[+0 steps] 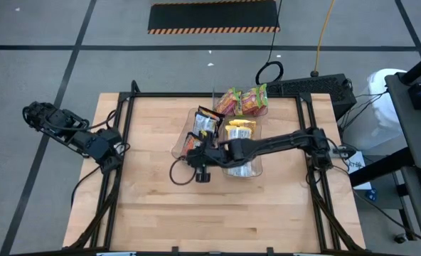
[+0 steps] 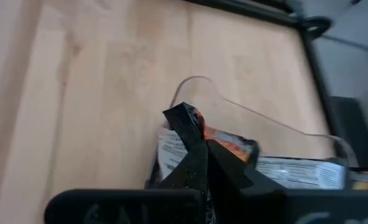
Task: Sort Maruchan noodles
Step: Put the black noodle pack into the left transparent bin
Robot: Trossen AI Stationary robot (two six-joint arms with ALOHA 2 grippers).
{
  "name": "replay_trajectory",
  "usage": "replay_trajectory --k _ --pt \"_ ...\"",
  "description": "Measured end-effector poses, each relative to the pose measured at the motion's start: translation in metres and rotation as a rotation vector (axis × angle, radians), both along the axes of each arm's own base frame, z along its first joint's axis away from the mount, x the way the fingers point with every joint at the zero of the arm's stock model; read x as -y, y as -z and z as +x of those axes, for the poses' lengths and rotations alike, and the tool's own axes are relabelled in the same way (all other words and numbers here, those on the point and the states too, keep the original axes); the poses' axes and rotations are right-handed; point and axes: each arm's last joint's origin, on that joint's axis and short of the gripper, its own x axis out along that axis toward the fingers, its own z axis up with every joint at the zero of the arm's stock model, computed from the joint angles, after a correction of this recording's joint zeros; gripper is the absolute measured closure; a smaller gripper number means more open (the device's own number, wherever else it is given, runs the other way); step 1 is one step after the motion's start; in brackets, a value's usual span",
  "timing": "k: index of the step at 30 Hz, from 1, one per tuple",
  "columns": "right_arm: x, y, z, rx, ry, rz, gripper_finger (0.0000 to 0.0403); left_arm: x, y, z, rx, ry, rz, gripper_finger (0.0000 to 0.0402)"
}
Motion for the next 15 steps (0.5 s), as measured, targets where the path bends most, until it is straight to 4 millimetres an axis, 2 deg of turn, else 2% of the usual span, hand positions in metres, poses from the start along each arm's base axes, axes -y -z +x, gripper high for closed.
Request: replay_trajectory --k 5,10,15 --pt "0.016 0.005 0.003 -0.002 -0.030 0.113 0.0403 0.000 0.000 0.000 0.001 -0.001 0.003 0.0396" --pt "0.034 0.022 0.005 -0.006 -0.043 0.217 0.0403 0.000 0.000 0.000 0.001 -0.001 0.003 0.0396" --pt "0.047 0.042 0.007 0.046 -0.027 0.234 0.0403 0.000 0.000 0.000 0.002 -0.001 0.003 0.0396"
